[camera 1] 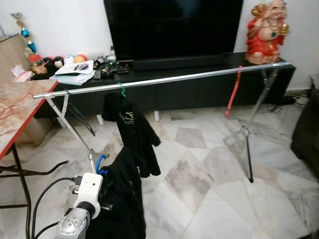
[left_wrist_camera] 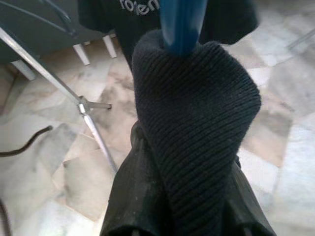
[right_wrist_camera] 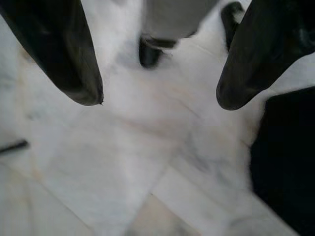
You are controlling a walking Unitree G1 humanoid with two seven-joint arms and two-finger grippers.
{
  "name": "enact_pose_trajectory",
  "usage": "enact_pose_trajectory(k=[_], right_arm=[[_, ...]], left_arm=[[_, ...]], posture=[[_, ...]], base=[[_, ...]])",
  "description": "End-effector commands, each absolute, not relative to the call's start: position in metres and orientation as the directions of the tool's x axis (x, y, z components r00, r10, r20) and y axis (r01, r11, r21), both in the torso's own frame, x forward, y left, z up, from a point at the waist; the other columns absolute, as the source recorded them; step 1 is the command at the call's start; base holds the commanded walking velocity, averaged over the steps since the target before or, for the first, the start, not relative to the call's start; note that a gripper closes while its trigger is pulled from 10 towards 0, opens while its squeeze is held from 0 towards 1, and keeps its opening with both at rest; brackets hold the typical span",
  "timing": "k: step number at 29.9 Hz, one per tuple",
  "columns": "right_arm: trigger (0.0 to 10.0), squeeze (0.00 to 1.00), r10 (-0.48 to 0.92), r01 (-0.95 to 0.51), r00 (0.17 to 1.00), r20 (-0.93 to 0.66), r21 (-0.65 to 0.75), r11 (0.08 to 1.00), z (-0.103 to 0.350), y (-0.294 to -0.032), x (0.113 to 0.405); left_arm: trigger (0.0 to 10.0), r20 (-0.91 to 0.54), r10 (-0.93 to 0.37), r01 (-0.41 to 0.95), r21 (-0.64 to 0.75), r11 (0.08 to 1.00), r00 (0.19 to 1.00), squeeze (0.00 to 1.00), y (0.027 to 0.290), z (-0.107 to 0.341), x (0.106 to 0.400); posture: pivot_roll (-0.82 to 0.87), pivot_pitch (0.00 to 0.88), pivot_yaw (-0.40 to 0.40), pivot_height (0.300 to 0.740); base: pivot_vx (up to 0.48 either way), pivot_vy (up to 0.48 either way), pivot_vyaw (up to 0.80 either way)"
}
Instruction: Hang hanger
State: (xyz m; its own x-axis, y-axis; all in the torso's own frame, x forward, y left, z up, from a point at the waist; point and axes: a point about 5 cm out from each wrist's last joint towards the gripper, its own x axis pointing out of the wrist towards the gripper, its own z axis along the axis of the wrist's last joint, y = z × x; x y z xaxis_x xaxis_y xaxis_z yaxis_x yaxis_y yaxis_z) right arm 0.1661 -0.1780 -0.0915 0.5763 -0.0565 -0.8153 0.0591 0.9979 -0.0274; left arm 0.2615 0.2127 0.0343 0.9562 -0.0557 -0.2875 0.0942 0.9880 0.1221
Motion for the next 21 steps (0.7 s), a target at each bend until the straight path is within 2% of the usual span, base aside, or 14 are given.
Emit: enact_pose_trajectory(k=[1, 9, 11, 16, 21], right_arm=[[10.0, 0.0, -0.062, 0.047, 0.552, -0.831, -0.043, 0.998, -0.0949, -0.1831, 0.1571], [10.0, 0.0, -0.041, 0.01, 0.558, -0.829, -0.043, 0.999, -0.0942, -0.1818, 0.1587], [10.0, 0.0, -0.035, 0.001, 0.561, -0.827, -0.042, 0.999, -0.094, -0.1812, 0.1591], [10.0, 0.0, -0.031, -0.007, 0.563, -0.826, -0.042, 0.999, -0.0935, -0.1814, 0.1604], [10.0, 0.0, -0.012, -0.002, 0.568, -0.823, -0.016, 1.0, -0.0928, -0.1803, 0.162]], left_arm=[[10.0, -0.221, -0.078, 0.107, 0.126, 0.986, 0.972, 0.0, 0.2052, 0.0503, 0.2729], [10.0, -0.222, -0.083, 0.112, 0.121, 0.986, 0.972, 0.0, 0.1995, 0.0509, 0.2751], [10.0, -0.219, -0.072, 0.102, 0.126, 0.987, 0.973, 0.0, 0.2002, 0.0515, 0.2752], [10.0, -0.203, -0.075, 0.098, 0.105, 0.99, 0.976, 0.0, 0.1989, 0.0531, 0.2748], [10.0, -0.224, -0.079, 0.111, 0.133, 0.985, 0.971, 0.0, 0.197, 0.0511, 0.2731]], posture=[[-0.1, 0.0, 0.098, 0.74], [-0.11, 0.0, 0.092, 0.74], [-0.11, 0.0, 0.091, 0.74], [-0.1, 0.012, 0.087, 0.74], [-0.1, 0.024, 0.085, 0.74]], base=[[0.412, 0.0, 0.0], [0.407, 0.0, 0.0], [0.0, 0.0, 0.0], [0.0, 0.0, 0.51], [0.0, 0.0, 0.0]])
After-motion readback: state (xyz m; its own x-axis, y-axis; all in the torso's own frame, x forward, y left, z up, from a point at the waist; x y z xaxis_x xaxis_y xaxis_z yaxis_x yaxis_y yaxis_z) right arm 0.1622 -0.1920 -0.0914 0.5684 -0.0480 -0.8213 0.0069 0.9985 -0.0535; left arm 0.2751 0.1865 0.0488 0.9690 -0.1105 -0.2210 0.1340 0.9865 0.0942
